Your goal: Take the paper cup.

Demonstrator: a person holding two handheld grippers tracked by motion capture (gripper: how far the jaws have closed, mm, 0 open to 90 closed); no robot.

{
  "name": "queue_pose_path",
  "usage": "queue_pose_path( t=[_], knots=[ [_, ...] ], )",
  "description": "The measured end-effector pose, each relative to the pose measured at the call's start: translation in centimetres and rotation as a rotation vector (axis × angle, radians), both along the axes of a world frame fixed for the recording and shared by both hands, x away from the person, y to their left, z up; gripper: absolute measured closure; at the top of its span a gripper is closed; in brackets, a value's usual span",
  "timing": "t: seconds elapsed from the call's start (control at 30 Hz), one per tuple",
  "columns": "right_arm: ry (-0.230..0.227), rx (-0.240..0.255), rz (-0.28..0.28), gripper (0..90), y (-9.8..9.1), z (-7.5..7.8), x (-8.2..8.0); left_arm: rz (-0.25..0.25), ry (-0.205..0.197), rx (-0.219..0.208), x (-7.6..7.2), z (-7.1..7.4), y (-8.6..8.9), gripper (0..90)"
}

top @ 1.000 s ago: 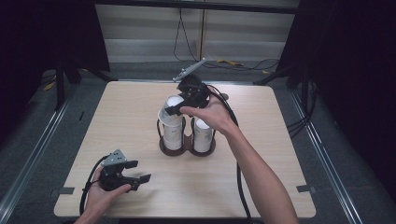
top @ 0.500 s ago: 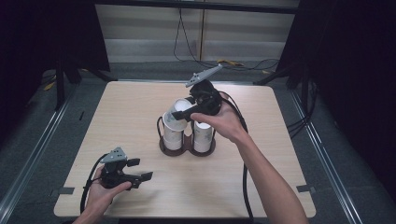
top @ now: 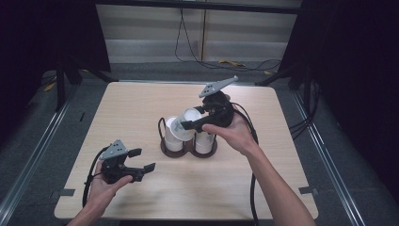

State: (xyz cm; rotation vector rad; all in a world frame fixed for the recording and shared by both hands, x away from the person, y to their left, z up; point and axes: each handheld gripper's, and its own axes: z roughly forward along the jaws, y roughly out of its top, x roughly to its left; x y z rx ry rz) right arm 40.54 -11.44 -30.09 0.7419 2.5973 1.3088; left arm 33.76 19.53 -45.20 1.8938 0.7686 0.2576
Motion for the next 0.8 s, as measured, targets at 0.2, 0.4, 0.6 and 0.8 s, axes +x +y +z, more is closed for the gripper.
queue_pose_path(
  t=[0.2,0.4,0.6,0.8],
  knots=[
    [0.010,0.028,-0.001,38.3,-1.0,-0.9,-1.2,-0.060,-0.027,0.043,-0.7,1.0,-2.5,19.1],
    [0.026,0.050,-0.004,38.2,-1.7,-2.4,-2.2,-0.105,0.003,-0.015,0.0,1.3,-3.7,15.7],
    [0.045,0.095,-0.013,38.3,-2.6,-3.6,-3.0,-0.138,-0.024,-0.023,0.1,1.4,-4.7,16.0],
    [0.065,0.125,0.007,38.3,-2.5,-5.2,-3.9,-0.143,-0.022,-0.069,0.0,0.7,-5.0,16.8]
  ],
)
